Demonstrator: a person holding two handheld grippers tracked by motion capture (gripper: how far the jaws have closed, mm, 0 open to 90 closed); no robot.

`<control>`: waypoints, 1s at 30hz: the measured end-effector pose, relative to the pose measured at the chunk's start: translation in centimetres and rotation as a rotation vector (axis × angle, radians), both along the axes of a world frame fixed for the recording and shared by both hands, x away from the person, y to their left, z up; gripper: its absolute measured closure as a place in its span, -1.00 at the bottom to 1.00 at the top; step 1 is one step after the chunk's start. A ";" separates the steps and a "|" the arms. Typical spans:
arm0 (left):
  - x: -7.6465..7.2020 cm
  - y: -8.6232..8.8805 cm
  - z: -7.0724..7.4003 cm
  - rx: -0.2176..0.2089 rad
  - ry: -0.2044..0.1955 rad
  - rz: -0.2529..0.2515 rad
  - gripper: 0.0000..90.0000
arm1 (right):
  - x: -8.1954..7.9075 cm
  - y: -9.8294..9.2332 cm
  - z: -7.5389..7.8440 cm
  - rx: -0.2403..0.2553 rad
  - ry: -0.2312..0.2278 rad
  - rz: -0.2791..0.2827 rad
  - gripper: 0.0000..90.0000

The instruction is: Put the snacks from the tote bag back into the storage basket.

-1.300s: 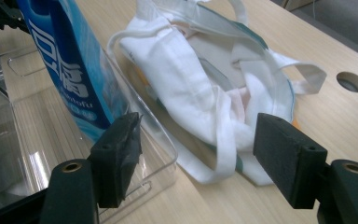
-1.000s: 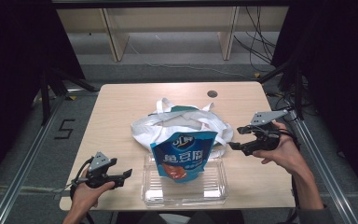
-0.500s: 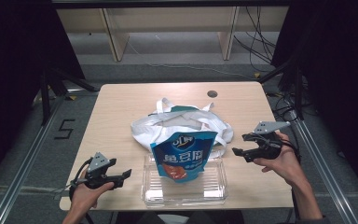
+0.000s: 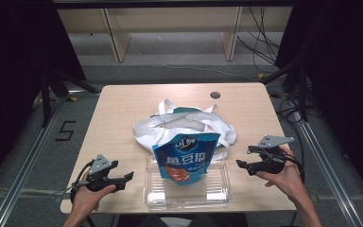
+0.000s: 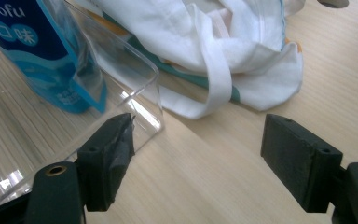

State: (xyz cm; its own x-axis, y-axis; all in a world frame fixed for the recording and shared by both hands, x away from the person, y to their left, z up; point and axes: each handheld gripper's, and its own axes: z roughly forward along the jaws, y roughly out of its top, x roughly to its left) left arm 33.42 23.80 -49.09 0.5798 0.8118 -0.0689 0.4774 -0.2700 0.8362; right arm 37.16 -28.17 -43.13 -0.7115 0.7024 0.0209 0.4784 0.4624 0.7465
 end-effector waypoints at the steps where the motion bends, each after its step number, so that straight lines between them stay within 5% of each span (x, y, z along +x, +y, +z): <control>1: 0.0 0.0 0.0 -0.004 -0.001 0.002 -0.52 | -0.1 0.0 -0.2 0.005 0.000 -0.007 -0.44; 6: 0.0 0.0 0.0 0.002 -0.012 -0.006 -0.52 | -0.7 -0.1 -0.9 0.022 0.035 -0.032 -0.44; 13: 0.0 0.0 0.0 -0.008 -0.004 -0.002 -0.52 | -1.7 -0.9 -2.3 0.044 0.002 -0.053 -0.45; 18: 0.0 0.0 0.0 0.004 -0.012 -0.006 -0.52 | -2.9 -1.0 -3.6 0.049 0.044 -0.061 -0.45; 24: 0.0 0.0 0.0 0.007 -0.004 0.000 -0.52 | -4.2 -1.9 -4.3 0.084 0.030 -0.086 -0.47; 30: 0.0 0.1 0.0 0.003 -0.013 -0.008 -0.52 | -5.2 -2.5 -4.9 0.050 0.011 -0.082 -0.50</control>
